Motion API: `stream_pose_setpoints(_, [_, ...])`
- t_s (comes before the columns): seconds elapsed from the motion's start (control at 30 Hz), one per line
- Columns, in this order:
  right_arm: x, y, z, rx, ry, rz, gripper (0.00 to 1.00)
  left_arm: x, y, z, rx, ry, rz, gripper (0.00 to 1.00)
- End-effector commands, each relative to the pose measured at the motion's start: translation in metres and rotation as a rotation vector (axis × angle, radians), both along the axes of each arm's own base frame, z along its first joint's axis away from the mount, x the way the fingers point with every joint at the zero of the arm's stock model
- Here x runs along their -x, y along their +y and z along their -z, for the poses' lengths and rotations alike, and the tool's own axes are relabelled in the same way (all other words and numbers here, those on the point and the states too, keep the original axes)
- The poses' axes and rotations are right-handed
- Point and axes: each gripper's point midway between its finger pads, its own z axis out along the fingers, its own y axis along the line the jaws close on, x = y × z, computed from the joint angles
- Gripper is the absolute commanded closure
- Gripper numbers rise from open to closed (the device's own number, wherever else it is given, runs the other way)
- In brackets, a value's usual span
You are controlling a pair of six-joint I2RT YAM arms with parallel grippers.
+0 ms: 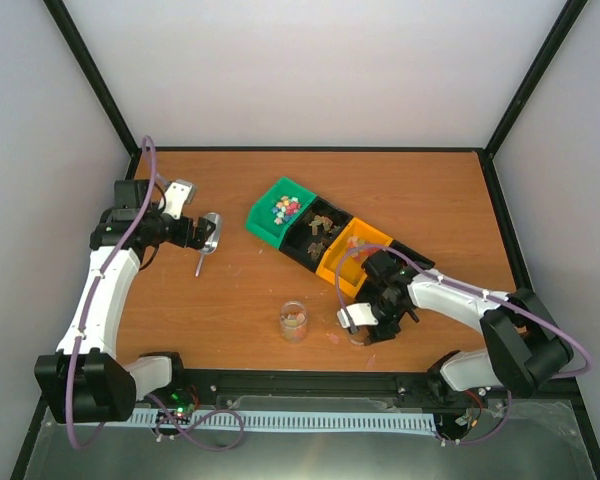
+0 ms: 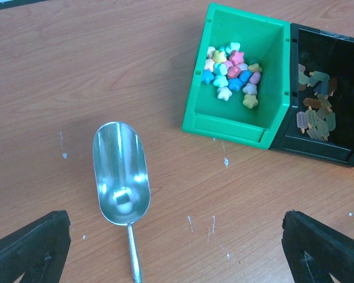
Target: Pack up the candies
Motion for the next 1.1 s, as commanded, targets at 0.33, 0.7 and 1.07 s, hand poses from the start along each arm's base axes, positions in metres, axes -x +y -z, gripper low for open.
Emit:
stream_pose_setpoints(0.33, [-0.025, 0.043, -0.102, -0.211, 0.053, 0.082, 0.41, 0.000, 0.003, 0.008, -0.028, 0.020, 0.013, 0.00])
stream_pose_setpoints(0.7, [-0.026, 0.081, -0.159, -0.287, 0.069, 0.087, 0.38, -0.001, 0.000, 0.022, 0.020, 0.075, -0.004, 0.00])
stream_pose_setpoints(1.07, [-0.021, 0.125, -0.161, -0.246, 0.079, 0.107, 0.35, 0.002, -0.002, 0.031, 0.040, 0.101, -0.006, 0.00])
